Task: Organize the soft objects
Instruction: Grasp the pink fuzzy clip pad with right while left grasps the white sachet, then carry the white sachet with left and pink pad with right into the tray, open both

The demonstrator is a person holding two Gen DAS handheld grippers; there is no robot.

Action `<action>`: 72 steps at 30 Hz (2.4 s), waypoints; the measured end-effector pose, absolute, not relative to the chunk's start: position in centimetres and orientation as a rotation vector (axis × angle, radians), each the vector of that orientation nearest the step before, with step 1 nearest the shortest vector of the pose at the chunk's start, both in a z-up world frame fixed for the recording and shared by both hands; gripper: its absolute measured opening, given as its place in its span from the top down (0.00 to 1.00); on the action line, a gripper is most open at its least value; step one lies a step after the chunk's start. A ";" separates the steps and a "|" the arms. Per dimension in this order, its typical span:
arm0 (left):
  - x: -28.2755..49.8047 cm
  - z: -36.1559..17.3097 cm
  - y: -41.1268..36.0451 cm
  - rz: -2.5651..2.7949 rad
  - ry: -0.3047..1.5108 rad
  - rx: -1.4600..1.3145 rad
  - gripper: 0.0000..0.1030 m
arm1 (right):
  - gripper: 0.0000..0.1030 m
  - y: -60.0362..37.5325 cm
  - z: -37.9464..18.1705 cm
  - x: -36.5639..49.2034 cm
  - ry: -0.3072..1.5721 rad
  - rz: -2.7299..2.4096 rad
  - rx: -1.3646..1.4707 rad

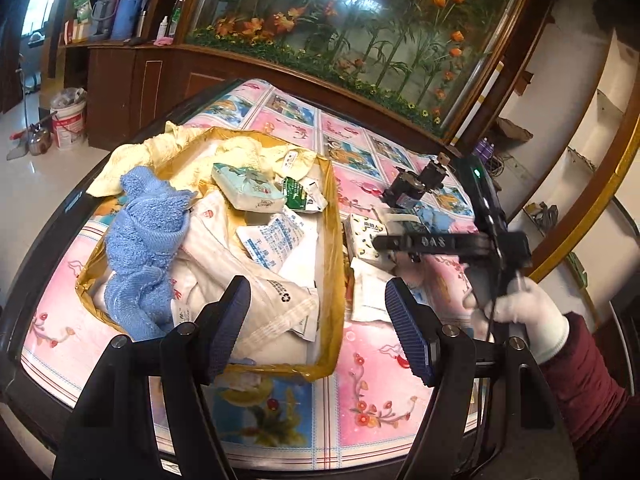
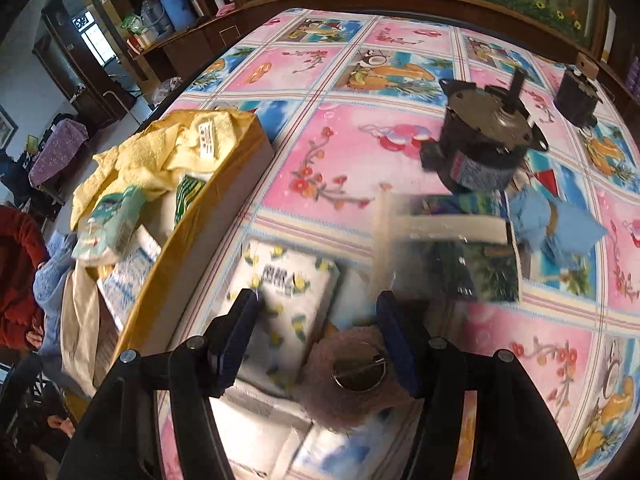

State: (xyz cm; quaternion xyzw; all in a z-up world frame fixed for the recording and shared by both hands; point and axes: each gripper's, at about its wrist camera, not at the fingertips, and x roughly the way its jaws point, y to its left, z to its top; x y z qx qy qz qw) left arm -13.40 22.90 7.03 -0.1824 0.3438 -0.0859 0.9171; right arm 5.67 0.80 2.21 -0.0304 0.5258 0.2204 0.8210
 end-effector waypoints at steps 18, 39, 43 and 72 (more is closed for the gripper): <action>-11.6 5.7 11.9 -0.327 0.817 -0.066 0.32 | 0.39 -6.9 3.8 -1.1 0.978 0.483 0.014; -7.6 4.4 8.4 -0.470 0.891 0.072 0.28 | 0.39 -8.7 3.0 -0.7 0.979 0.549 0.075; -6.5 3.5 9.5 -0.385 0.936 0.031 0.28 | 0.39 -5.8 2.4 0.0 0.991 0.585 -0.014; -5.5 0.2 2.2 -0.452 0.948 0.241 0.23 | 0.39 -11.5 1.6 -1.4 0.990 0.483 -0.048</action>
